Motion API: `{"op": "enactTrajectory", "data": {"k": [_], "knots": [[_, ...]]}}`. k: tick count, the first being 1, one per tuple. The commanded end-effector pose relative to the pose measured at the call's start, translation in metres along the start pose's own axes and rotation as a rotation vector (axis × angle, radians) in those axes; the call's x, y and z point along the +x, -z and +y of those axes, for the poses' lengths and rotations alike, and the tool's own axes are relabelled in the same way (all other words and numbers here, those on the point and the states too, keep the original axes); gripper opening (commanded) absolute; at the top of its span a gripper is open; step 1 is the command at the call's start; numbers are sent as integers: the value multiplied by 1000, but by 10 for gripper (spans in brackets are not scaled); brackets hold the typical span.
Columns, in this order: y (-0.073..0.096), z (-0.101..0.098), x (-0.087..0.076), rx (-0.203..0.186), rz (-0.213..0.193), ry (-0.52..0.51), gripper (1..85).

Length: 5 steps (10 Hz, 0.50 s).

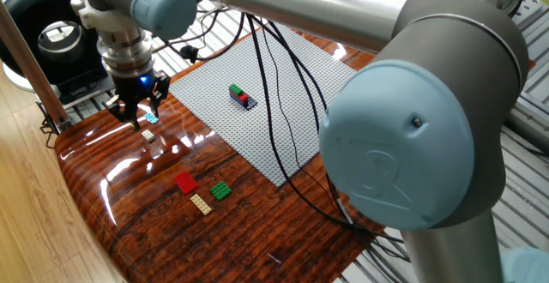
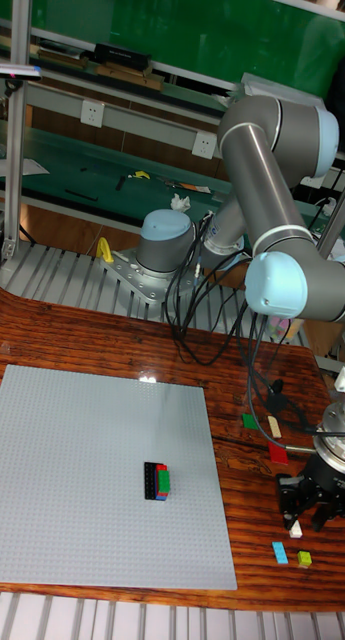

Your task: Build with small Lego blocks

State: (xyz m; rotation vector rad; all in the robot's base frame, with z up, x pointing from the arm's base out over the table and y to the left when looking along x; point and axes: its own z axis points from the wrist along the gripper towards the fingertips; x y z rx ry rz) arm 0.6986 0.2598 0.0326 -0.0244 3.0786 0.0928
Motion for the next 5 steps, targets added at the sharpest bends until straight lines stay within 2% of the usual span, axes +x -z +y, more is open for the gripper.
{"op": "enactTrajectory", "data": {"k": [1,4,5], "knots": [[1,8,4,-20,0,-21,430],[1,4,-1,-4,-18,-3,437],[1,1,1,5,-10,7,437]]}}
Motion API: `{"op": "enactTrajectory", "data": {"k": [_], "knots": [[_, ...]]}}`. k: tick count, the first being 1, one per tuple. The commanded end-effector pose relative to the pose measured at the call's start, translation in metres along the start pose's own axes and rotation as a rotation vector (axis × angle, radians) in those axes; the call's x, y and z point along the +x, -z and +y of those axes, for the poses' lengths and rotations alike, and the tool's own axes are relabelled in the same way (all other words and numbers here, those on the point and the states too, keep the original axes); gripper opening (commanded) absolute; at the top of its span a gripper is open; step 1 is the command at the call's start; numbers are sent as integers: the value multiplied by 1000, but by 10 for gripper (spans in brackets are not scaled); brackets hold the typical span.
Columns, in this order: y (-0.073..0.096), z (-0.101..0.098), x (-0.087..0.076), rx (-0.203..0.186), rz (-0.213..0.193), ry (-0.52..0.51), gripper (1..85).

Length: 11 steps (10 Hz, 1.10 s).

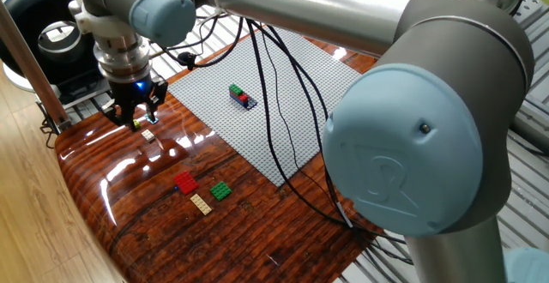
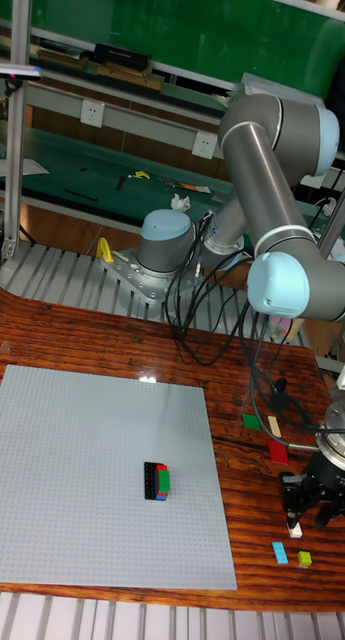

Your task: Build with small Lego blocks

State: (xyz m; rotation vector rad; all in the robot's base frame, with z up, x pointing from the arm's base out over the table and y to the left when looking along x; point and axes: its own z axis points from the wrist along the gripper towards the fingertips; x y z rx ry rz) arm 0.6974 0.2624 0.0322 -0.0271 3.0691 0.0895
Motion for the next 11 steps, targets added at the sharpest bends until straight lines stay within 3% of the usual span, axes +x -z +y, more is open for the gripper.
{"op": "enactTrajectory", "data": {"k": [1,4,8,11], "knots": [[1,-1,2,1,8,18,437],[-2,7,1,-25,-1,-17,437],[-22,3,12,-11,-29,-16,433],[-22,0,16,-5,-15,-11,433]]}}
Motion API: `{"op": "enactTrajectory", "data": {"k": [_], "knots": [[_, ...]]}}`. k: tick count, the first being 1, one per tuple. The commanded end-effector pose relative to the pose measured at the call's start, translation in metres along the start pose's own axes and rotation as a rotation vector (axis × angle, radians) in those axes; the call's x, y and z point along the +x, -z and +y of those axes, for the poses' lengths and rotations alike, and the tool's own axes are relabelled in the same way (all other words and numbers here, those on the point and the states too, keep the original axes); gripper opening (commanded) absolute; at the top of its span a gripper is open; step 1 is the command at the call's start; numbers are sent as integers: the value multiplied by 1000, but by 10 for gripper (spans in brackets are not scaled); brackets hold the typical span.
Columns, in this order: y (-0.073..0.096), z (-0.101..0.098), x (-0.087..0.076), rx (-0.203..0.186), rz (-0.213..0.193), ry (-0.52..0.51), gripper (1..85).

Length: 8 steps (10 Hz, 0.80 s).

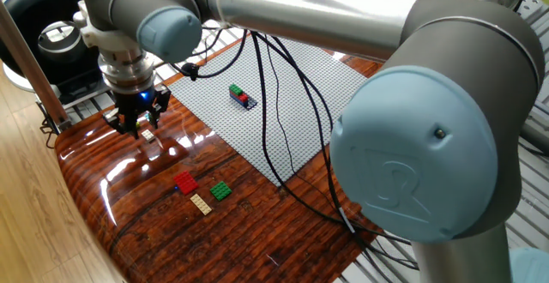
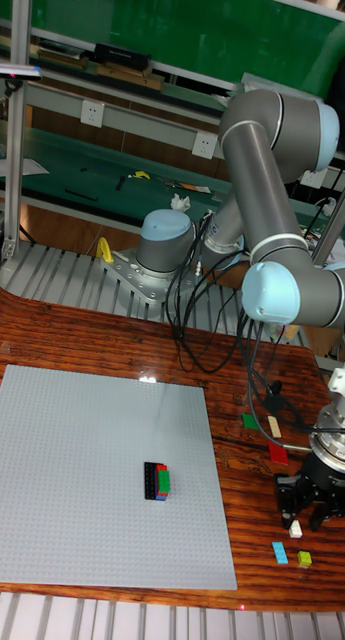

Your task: Build with small Lego blocks

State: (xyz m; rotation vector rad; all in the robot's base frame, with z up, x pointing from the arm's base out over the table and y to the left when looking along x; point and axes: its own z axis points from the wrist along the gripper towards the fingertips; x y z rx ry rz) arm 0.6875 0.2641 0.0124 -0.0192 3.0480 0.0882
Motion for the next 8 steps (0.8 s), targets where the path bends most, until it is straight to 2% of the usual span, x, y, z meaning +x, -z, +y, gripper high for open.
{"op": "enactTrajectory", "data": {"k": [1,3,7,8], "knots": [[-2,1,5,-10,8,-12,433],[-4,-3,3,5,5,-16,417],[-8,4,-2,4,5,-21,367],[-9,4,-3,5,2,-19,237]]}}
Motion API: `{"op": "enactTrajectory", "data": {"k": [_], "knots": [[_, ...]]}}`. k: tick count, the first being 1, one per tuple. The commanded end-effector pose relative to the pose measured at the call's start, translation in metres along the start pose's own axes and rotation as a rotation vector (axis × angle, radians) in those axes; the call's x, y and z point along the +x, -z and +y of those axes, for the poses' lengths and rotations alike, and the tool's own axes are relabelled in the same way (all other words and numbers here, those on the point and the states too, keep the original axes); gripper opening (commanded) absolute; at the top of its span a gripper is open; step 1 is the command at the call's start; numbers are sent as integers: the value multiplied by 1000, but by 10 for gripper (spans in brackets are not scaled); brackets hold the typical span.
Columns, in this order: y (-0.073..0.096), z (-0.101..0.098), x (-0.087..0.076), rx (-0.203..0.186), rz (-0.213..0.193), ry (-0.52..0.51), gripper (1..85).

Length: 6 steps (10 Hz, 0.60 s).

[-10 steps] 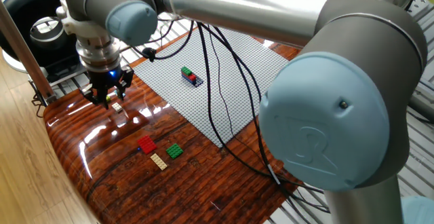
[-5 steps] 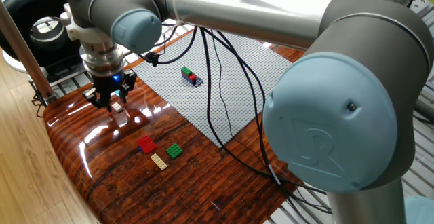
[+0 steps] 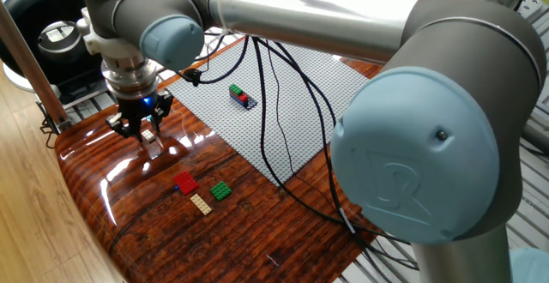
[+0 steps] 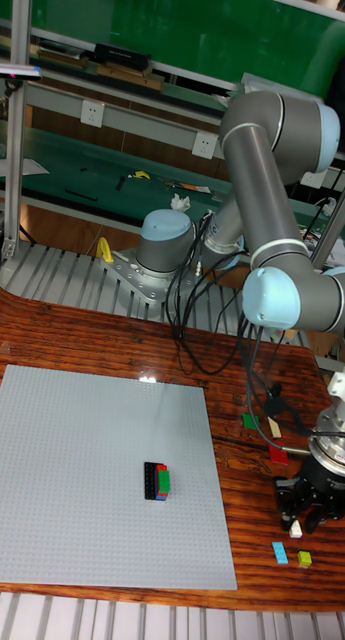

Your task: Build with small Lego blocks

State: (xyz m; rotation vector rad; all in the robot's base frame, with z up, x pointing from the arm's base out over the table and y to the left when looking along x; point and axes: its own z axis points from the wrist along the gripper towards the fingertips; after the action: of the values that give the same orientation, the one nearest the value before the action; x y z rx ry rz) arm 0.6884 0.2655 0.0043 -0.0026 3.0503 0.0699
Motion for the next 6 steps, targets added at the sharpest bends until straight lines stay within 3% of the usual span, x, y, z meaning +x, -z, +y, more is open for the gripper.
{"op": "enactTrajectory", "data": {"k": [1,3,5,6], "knots": [[-1,2,-2,-6,2,-3,13],[8,1,4,-10,13,18,13],[28,-5,16,-37,30,70,13],[36,-9,22,-33,35,90,13]]}}
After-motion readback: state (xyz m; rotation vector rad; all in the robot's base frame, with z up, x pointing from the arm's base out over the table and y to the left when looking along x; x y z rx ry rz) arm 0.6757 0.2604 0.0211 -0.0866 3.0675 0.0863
